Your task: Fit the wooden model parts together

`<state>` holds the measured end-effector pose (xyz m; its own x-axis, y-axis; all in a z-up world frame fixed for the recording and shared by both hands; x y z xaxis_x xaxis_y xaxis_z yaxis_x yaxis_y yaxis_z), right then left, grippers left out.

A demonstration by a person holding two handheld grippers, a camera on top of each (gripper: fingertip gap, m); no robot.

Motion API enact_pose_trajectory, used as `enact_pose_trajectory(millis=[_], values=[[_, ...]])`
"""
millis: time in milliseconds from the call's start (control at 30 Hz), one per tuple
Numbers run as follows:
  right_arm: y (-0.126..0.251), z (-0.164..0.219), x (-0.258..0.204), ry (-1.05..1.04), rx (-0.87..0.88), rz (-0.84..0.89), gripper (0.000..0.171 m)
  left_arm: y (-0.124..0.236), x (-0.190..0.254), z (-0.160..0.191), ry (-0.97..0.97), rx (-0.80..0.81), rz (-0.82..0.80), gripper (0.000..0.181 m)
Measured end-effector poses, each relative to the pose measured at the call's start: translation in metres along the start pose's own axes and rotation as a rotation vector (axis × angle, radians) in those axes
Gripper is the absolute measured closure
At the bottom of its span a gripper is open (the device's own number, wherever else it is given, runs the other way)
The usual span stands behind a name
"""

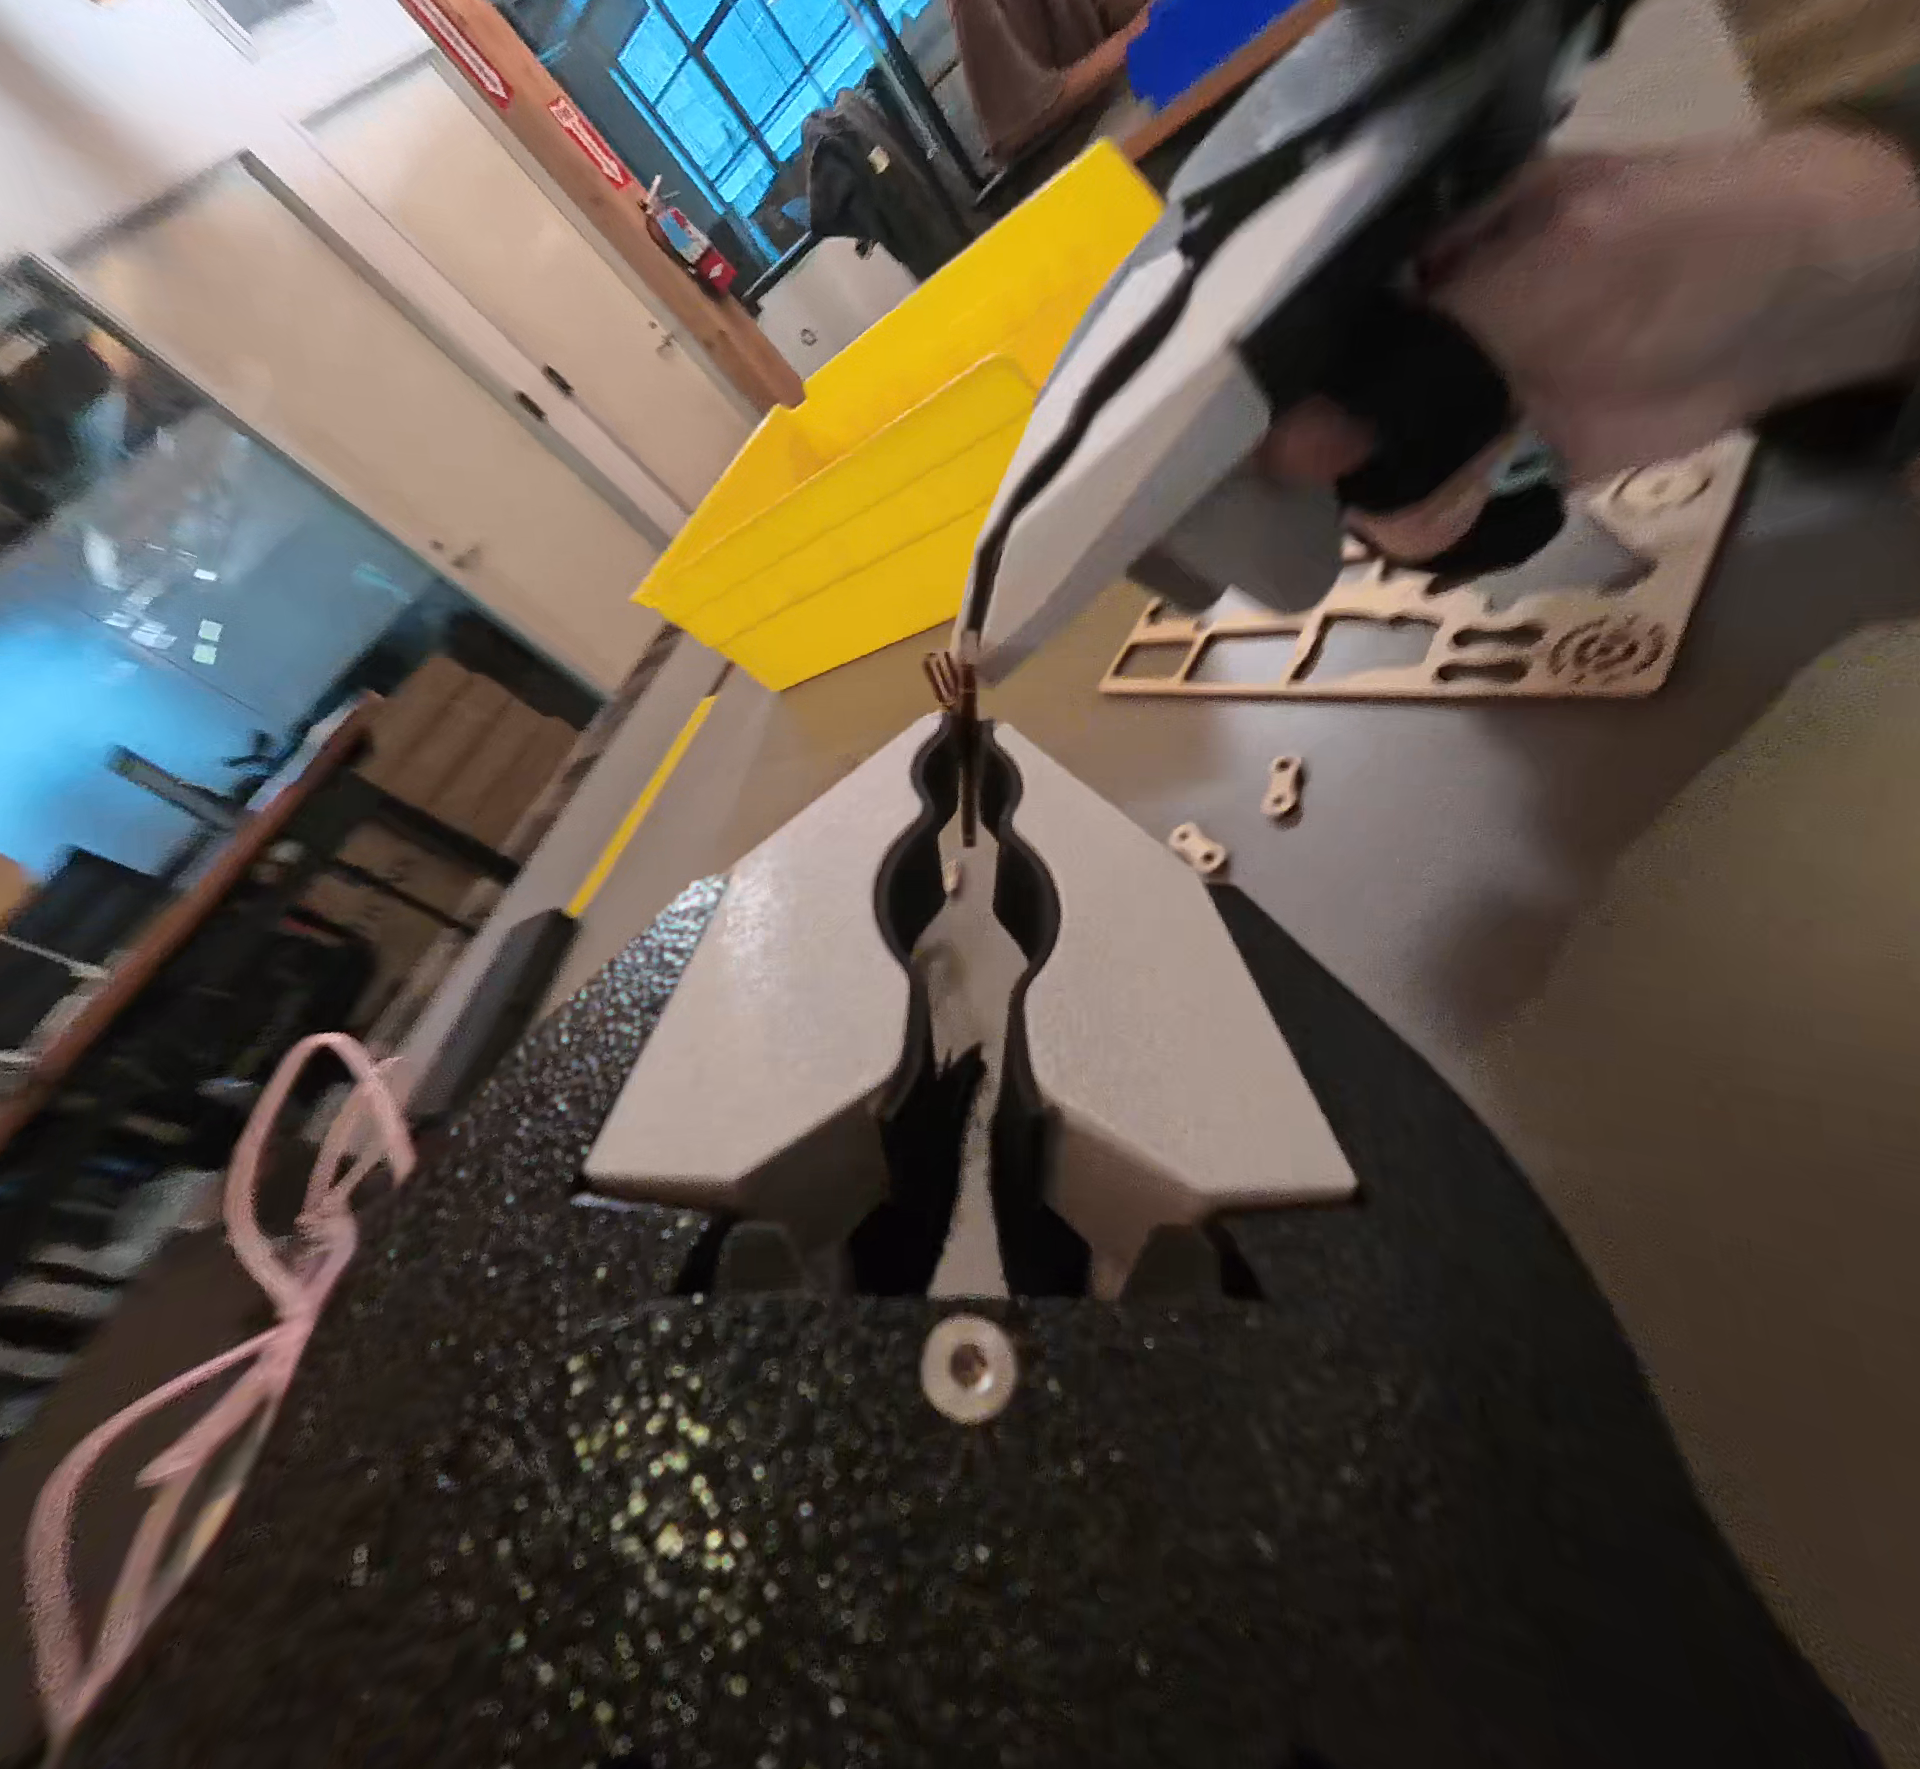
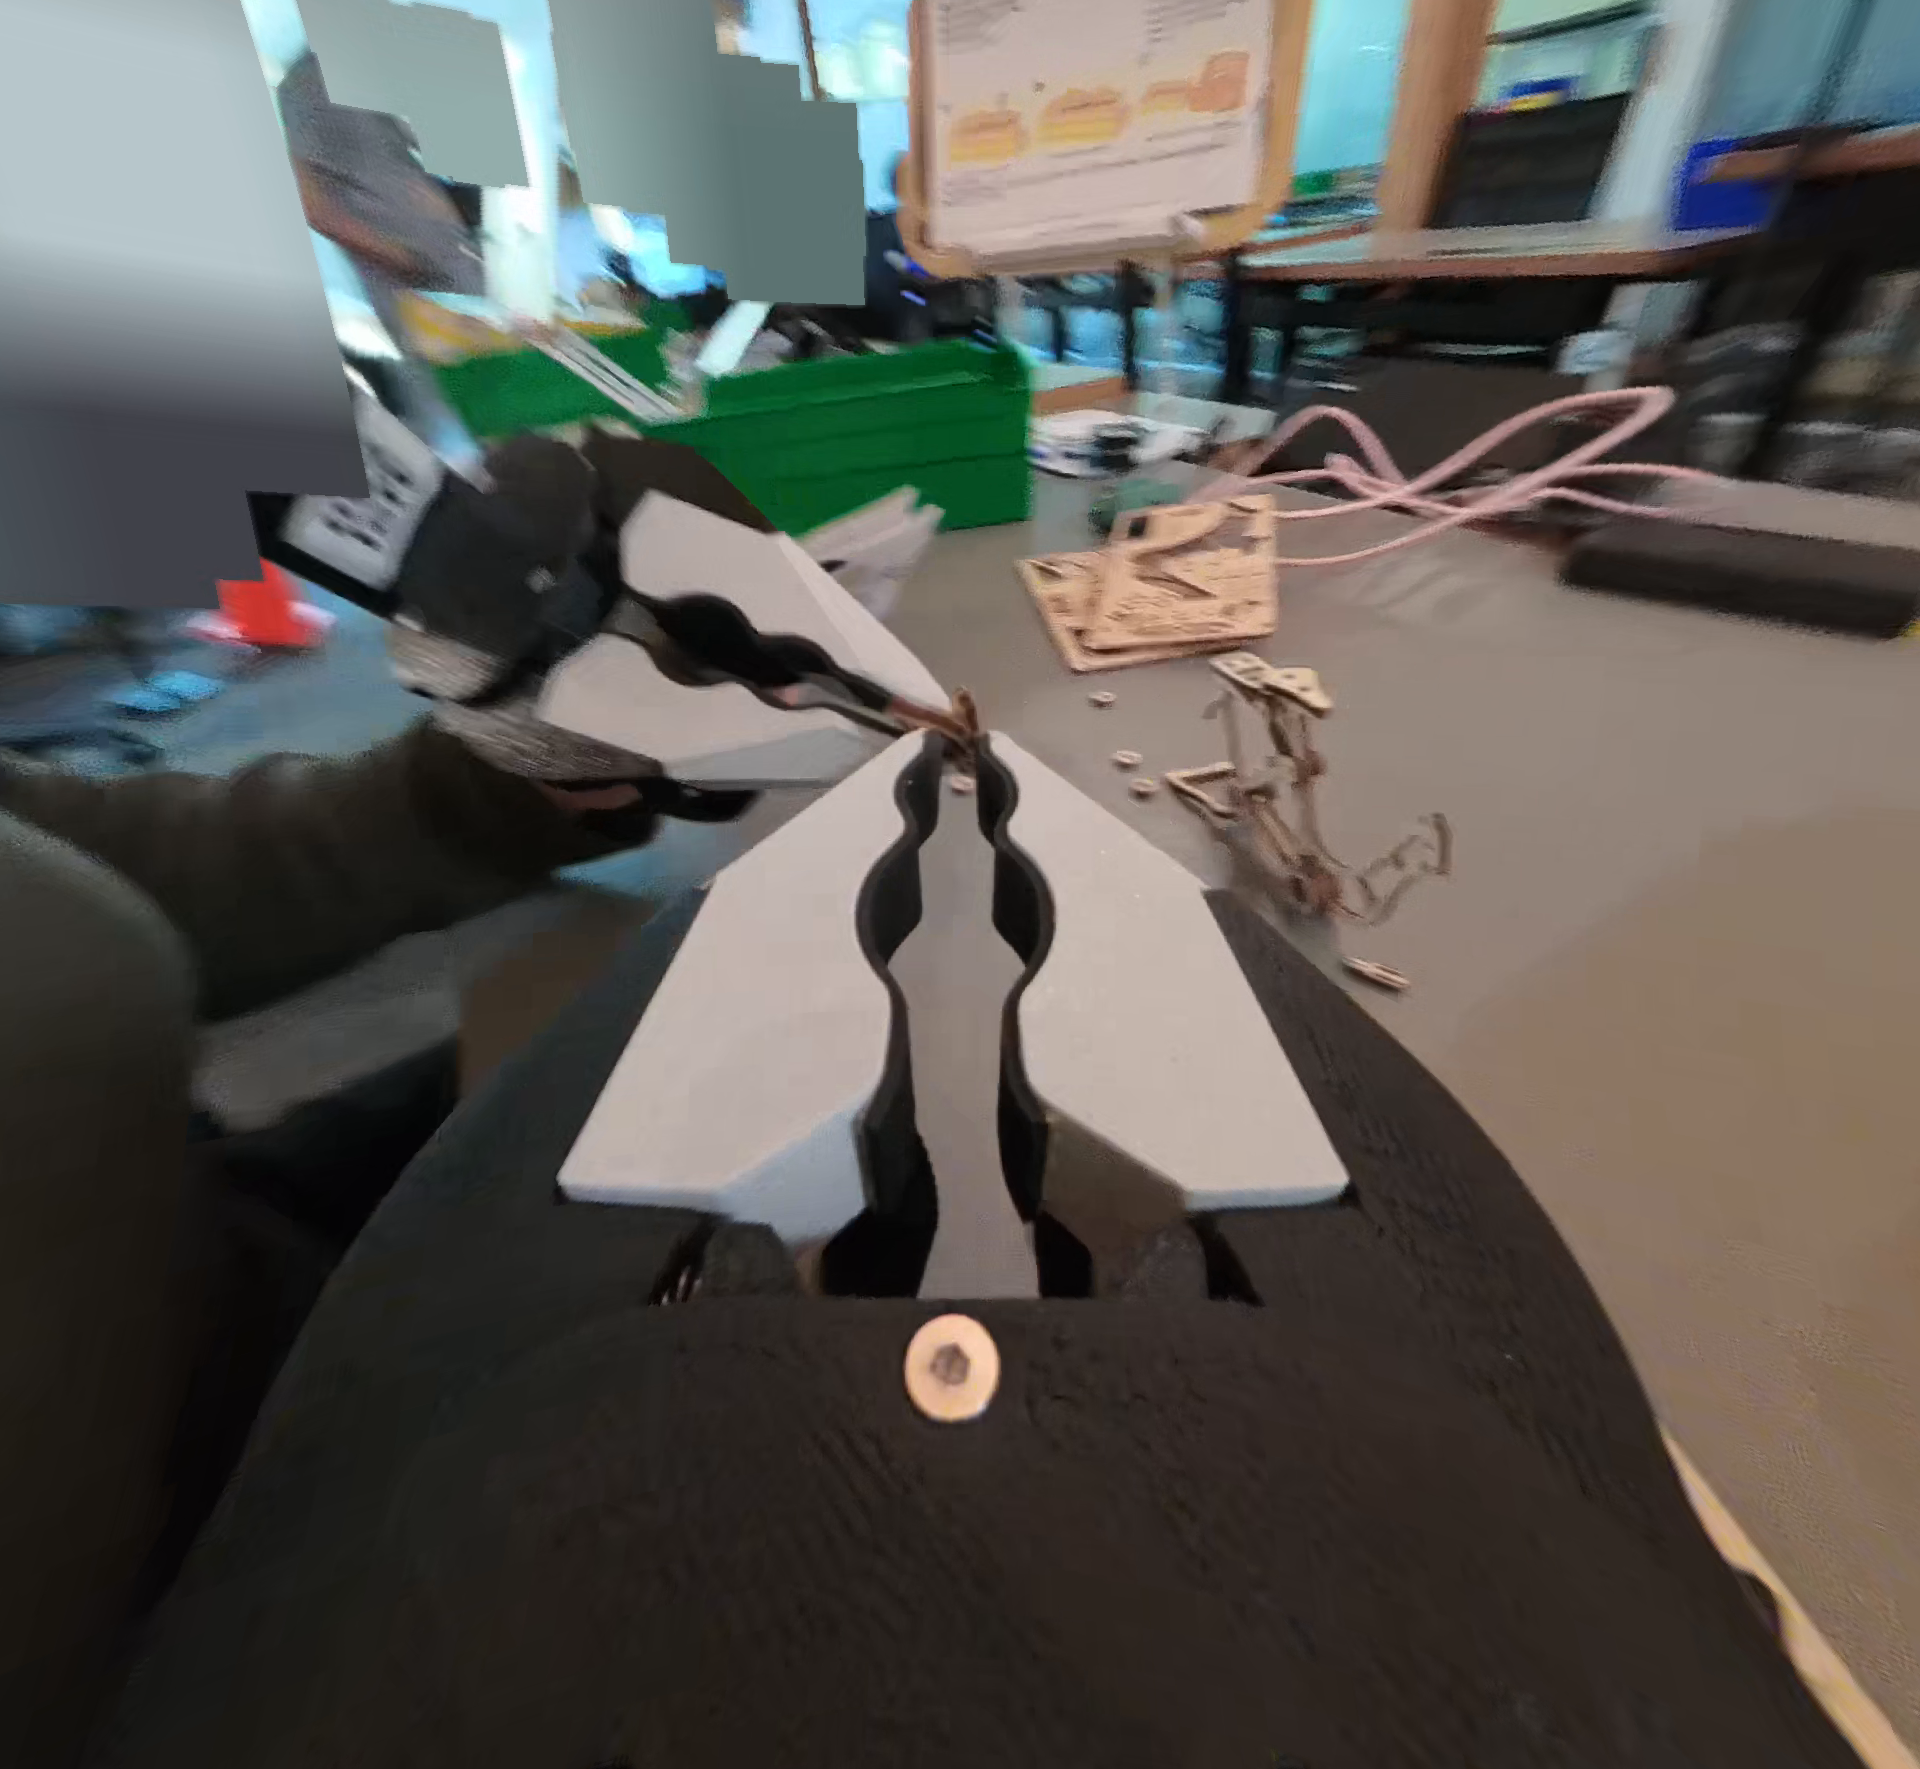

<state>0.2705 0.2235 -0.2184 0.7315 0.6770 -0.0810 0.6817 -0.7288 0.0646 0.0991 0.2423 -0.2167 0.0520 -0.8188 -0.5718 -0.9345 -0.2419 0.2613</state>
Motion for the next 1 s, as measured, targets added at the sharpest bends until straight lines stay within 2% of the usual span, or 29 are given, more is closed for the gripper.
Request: enact_pose_trajectory(millis=[67, 333, 500, 700, 800, 1000], values=[[0.004, -0.001, 0.013, -0.106, 0.023, -0.088, 0.158, 0.002, 0.0, 0.005, -0.093, -0.078, -0.02, 0.18], [-0.006, -0.002, 0.021, -0.118, -0.172, -0.369, 0.16, -0.005, 0.019, 0.003, -0.295, -0.096, 0.082, 0.181], [-0.005, -0.008, 0.017, 0.092, -0.25, -0.345, 0.157, -0.004, 0.02, 0.003, -0.29, -0.075, 0.109, 0.181], [-0.005, -0.01, 0.014, 0.15, -0.37, -0.389, 0.166, -0.006, 0.025, 0.003, -0.328, -0.083, 0.131, 0.181], [-0.005, -0.013, 0.014, 0.166, -0.379, -0.371, 0.171, -0.005, 0.025, 0.004, -0.328, -0.083, 0.134, 0.181], [-0.006, -0.009, 0.02, 0.192, -0.416, -0.31, 0.171, -0.005, 0.026, 0.003, -0.328, -0.06, 0.139, 0.181]])
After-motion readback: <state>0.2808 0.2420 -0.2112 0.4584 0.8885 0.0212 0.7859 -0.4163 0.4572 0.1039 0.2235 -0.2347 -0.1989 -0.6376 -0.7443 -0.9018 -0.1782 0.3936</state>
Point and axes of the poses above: each gripper's, where its closed fingertips meet, y back along the fingers, z out of its underside, x = y × z across the jaws, the point moved 10 cm from there along y, back along the fingers, and after that the axes turned 11 degrees about z, right-handed, at the moved point
